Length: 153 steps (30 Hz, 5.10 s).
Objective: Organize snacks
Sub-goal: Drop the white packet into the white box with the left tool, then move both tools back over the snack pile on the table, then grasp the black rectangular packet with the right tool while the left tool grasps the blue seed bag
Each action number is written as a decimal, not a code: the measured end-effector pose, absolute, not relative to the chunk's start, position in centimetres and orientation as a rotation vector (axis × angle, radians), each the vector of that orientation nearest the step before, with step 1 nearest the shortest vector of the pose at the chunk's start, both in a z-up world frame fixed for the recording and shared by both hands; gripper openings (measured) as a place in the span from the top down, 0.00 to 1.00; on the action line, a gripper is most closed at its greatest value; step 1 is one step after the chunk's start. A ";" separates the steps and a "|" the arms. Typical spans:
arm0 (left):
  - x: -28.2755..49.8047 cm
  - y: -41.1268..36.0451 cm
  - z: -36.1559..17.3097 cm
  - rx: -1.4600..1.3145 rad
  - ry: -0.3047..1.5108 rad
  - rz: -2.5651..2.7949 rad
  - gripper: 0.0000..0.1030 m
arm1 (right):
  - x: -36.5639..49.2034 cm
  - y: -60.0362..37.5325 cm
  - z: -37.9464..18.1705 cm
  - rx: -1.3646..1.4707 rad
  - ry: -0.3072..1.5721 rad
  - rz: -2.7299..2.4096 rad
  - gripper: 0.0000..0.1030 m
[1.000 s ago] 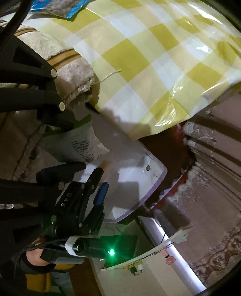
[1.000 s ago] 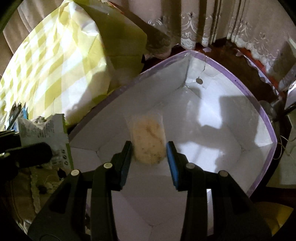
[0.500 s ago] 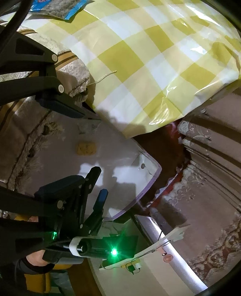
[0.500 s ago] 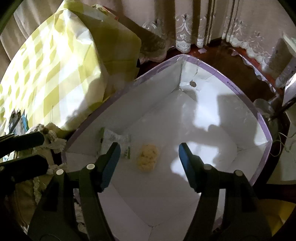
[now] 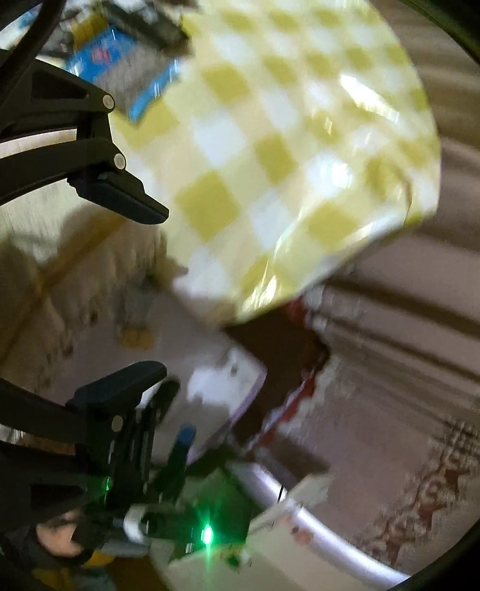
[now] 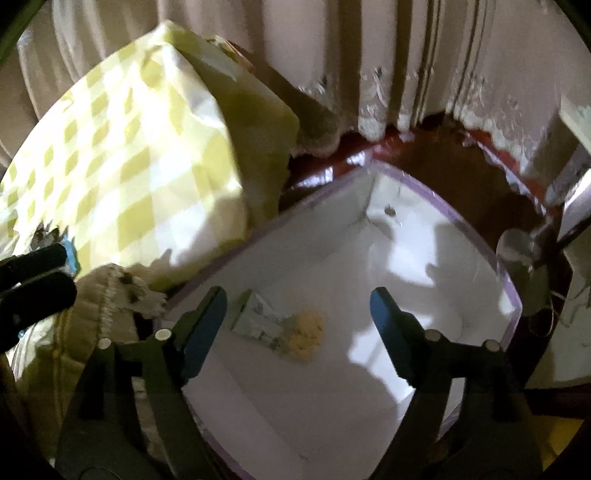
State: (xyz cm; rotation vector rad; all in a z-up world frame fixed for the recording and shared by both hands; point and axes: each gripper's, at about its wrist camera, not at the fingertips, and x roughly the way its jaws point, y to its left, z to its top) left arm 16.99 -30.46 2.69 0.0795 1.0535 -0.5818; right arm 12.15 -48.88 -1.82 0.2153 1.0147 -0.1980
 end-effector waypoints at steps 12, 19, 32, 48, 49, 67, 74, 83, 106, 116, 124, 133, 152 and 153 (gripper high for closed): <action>14.0 -21.4 6.6 0.099 0.776 -0.327 0.22 | 12.0 -44.0 3.3 0.058 0.833 -0.225 0.06; 12.3 -14.9 6.4 0.038 0.778 -0.201 0.22 | 12.7 -40.4 3.9 -0.061 0.816 -0.153 0.05; 7.1 -3.3 4.3 -0.159 0.815 0.029 0.22 | 14.3 -34.8 3.3 -0.008 0.904 0.145 0.05; 8.5 4.4 0.0 -0.370 0.963 0.181 0.24 | 17.8 -25.9 0.8 -0.122 1.003 0.297 0.05; 8.9 4.5 -0.1 -0.353 0.971 0.189 0.24 | 18.0 -25.7 0.6 -0.124 1.008 0.300 0.05; 15.9 3.2 -4.2 0.087 1.155 0.211 0.22 | 22.4 -19.7 0.2 -0.380 0.954 0.472 0.05; 16.9 2.4 -4.9 0.171 1.147 0.206 0.18 | 23.4 -15.0 -0.5 -0.683 0.832 0.627 0.05; 16.9 2.9 -4.7 0.129 1.115 0.177 0.25 | 24.7 -11.2 -2.2 -0.901 0.763 0.857 0.05; 15.5 4.8 -2.9 -0.004 1.000 0.187 0.30 | 26.8 -10.0 -5.0 -0.926 0.891 1.047 0.33; 14.9 6.0 -2.4 -0.107 0.984 0.182 0.99 | 29.5 -13.9 -3.1 -0.518 0.935 0.869 0.34; 14.2 6.8 -1.5 -0.176 0.935 0.128 0.14 | 29.7 -16.9 -0.5 -0.267 0.926 0.725 0.79; 17.1 6.7 -2.8 0.122 0.968 0.011 0.14 | 29.9 -18.6 -0.6 -0.279 0.982 0.701 0.50; 18.0 6.9 -4.0 0.069 1.011 -0.139 0.46 | 34.2 -16.9 -6.1 -0.516 1.060 0.746 0.42; 17.9 7.0 -4.0 0.058 1.009 -0.139 0.47 | 34.6 -17.2 -6.1 -0.488 1.074 0.736 0.43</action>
